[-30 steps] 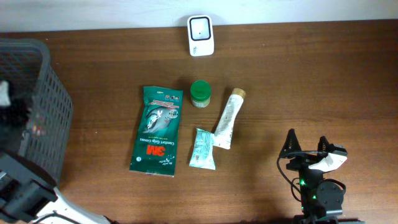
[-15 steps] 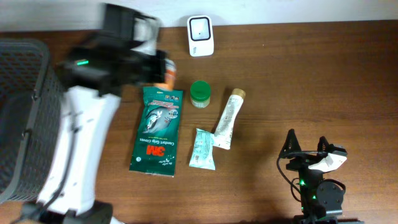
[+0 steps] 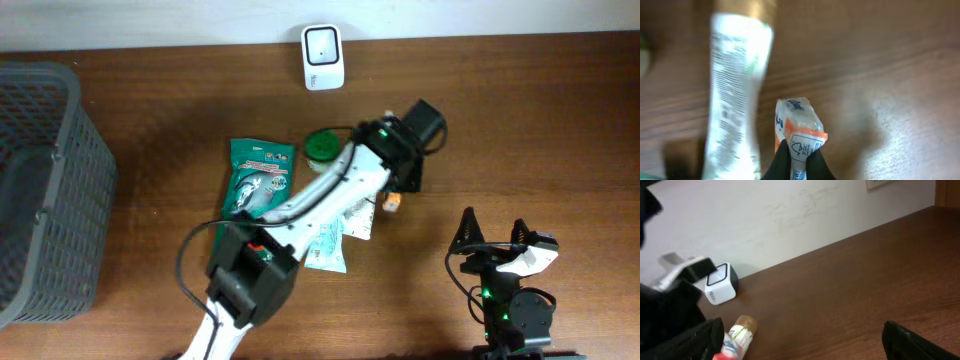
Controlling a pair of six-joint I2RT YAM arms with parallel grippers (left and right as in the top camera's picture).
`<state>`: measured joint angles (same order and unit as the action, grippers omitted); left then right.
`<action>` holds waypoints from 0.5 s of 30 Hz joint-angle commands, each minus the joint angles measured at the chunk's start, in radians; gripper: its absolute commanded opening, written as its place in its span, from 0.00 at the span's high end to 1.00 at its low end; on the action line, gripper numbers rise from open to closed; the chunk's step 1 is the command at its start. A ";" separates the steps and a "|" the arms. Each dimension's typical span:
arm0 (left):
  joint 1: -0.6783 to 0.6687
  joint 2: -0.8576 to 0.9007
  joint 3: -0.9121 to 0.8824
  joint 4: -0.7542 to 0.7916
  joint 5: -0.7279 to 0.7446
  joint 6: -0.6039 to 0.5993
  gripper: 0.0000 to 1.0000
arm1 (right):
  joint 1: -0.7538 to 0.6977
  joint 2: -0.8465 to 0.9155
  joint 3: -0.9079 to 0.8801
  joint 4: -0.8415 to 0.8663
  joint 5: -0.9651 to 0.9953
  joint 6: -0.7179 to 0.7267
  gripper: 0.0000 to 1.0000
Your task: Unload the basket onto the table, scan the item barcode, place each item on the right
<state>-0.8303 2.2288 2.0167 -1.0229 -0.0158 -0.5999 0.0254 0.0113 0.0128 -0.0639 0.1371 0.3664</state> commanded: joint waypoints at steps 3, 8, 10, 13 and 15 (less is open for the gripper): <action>-0.031 0.068 -0.004 0.047 -0.007 -0.018 0.64 | -0.004 -0.005 -0.007 -0.005 0.002 0.006 0.02; -0.031 0.067 -0.001 0.056 -0.008 -0.018 0.39 | -0.004 -0.005 -0.007 -0.005 0.002 0.006 0.02; -0.011 0.053 0.034 0.053 -0.012 -0.016 0.39 | -0.004 -0.005 -0.007 -0.005 0.002 0.005 0.02; 0.058 -0.022 0.098 0.027 -0.011 0.105 0.38 | -0.004 -0.005 -0.007 -0.005 0.002 0.005 0.02; 0.150 -0.133 0.136 -0.008 -0.011 0.270 0.34 | -0.004 -0.005 -0.007 -0.005 0.002 0.006 0.02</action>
<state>-0.7712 2.2574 2.0892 -1.0157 -0.0158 -0.5335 0.0254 0.0113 0.0128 -0.0635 0.1371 0.3672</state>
